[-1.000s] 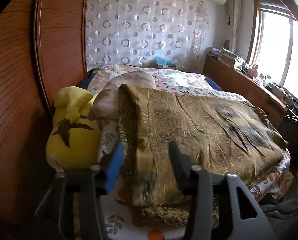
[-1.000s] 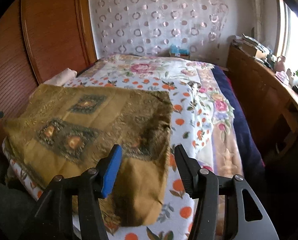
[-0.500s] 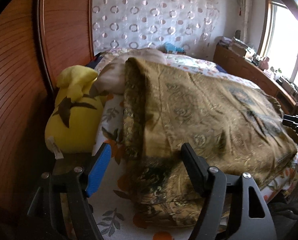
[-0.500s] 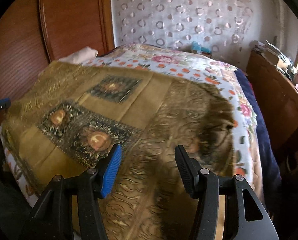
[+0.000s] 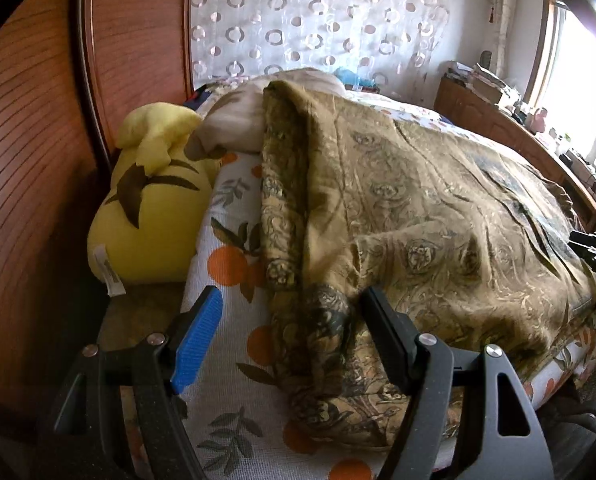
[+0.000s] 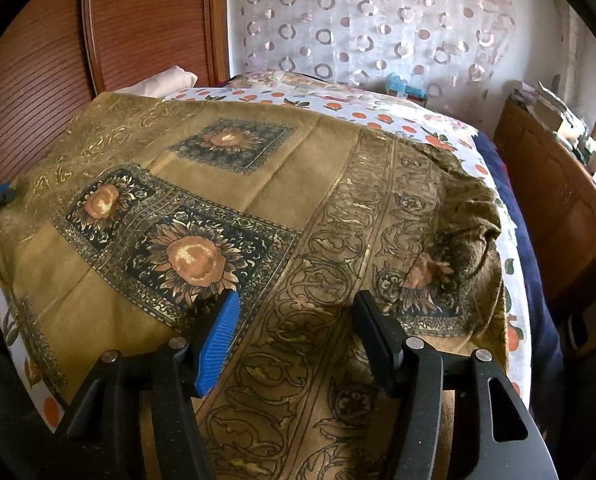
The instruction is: Fold small clothes
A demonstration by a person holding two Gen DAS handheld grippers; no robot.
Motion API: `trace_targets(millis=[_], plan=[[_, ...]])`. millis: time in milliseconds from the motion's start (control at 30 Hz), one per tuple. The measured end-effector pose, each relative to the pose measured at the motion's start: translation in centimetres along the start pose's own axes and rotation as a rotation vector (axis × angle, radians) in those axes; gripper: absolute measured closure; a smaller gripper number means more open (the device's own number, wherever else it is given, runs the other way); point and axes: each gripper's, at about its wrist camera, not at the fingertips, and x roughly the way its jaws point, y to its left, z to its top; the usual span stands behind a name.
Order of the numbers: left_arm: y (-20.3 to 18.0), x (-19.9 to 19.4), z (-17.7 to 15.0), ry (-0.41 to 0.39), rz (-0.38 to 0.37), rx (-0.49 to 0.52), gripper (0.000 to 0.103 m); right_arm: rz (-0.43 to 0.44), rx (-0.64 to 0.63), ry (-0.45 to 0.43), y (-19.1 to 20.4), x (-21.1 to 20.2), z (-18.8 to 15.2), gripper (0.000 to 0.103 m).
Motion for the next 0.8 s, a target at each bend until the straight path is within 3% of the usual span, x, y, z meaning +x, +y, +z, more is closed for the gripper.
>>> trace_targets(millis=[300,500,567,800], plan=[[-0.7,-0.3,-0.5,-0.016,0.012,0.024,0.032,0.002,0.008,0.002,-0.3,-0.6,-0.4,0.032],[-1.2,-0.5,-0.5,-0.017,-0.066,0.027,0.069,0.001,0.008,0.001,-0.4,-0.6,-0.4,0.032],[-1.2,-0.5,-0.4,-0.016,-0.095,0.017,0.095,0.002,0.008,0.002,-0.4,-0.6,-0.5,0.032],[-2.8,-4.4,1.6,-0.132,-0.160,0.033,0.096,0.006,0.010,0.002,-0.6,-0.6,-0.5,0.032]])
